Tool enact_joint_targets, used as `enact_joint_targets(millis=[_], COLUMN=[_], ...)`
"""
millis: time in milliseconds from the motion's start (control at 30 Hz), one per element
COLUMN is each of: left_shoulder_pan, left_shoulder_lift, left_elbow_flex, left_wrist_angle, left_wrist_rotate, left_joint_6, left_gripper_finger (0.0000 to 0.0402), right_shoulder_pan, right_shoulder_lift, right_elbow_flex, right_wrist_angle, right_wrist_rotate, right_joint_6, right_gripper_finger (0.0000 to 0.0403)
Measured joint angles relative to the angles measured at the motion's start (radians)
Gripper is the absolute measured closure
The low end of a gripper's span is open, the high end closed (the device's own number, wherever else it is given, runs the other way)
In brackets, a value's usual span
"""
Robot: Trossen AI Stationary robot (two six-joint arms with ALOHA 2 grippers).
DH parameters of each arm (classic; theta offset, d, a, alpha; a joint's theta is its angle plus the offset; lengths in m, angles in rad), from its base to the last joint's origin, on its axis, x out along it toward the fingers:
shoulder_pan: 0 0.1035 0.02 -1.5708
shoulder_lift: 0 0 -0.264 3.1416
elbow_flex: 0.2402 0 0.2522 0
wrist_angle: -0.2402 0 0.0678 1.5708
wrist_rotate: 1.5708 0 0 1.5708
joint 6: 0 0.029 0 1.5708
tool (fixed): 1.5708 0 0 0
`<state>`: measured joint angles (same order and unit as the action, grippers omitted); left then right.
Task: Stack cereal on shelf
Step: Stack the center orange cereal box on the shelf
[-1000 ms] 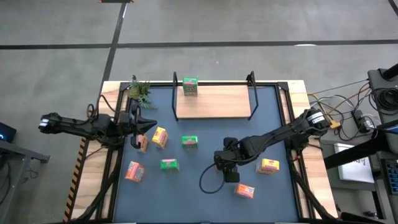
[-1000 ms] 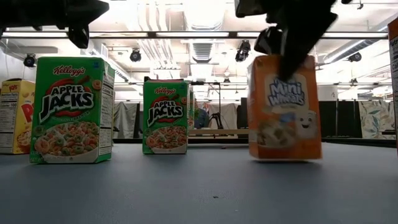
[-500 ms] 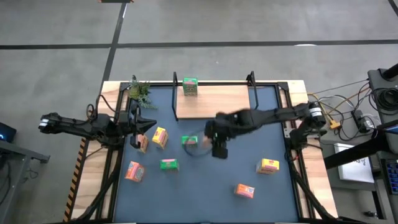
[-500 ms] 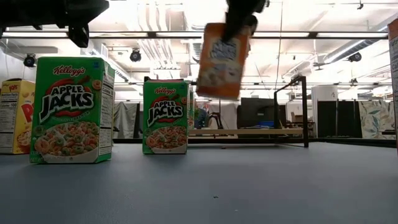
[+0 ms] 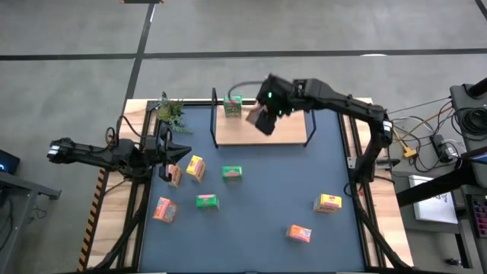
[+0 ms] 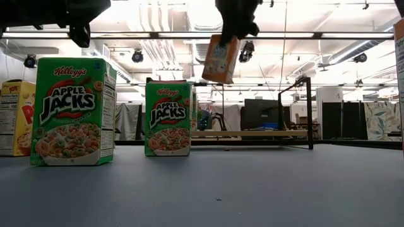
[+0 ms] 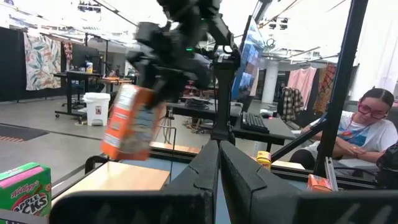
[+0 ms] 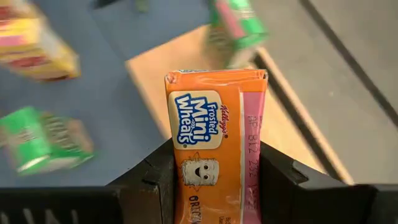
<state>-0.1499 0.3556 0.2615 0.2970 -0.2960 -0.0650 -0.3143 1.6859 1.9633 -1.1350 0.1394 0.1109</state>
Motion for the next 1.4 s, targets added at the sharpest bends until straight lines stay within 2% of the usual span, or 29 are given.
enact_joint_targets(millis=[267,533,667,933,1200,1400], left_shoulder_pan=[0.000,0.000,0.000,0.000,0.000,0.000], left_shoulder_lift=[0.000,0.000,0.000,0.002,0.002,0.002], left_elbow_flex=[0.000,0.000,0.000,0.000,0.000,0.000], left_wrist_angle=[0.000,0.000,-0.002,-0.007,-0.007,-0.008], left_wrist_rotate=[0.000,0.000,0.000,0.000,0.000,0.000], left_joint_6=[0.000,0.000,0.000,0.000,0.000,0.000], left_gripper_finger=[0.0402,0.0402,0.0402,0.0402,0.0402,0.0402], right_shoulder_pan=[-0.103,-0.170,-0.220,-0.292,-0.299,-0.302], right_shoulder_lift=[0.065,0.163,0.193,0.239,0.279,0.280], right_elbow_flex=[-0.001,0.011,0.011,0.012,0.012,0.012], right_wrist_angle=[0.022,0.018,0.018,0.018,0.024,0.042], right_wrist_rotate=[-0.016,-0.023,-0.096,-0.216,-0.221,-0.219], right_joint_6=[-0.185,-0.522,-0.632,-0.652,-0.637,-0.618], right_gripper_finger=[0.0255,0.0255,0.0255,0.0255,0.0253,0.0223])
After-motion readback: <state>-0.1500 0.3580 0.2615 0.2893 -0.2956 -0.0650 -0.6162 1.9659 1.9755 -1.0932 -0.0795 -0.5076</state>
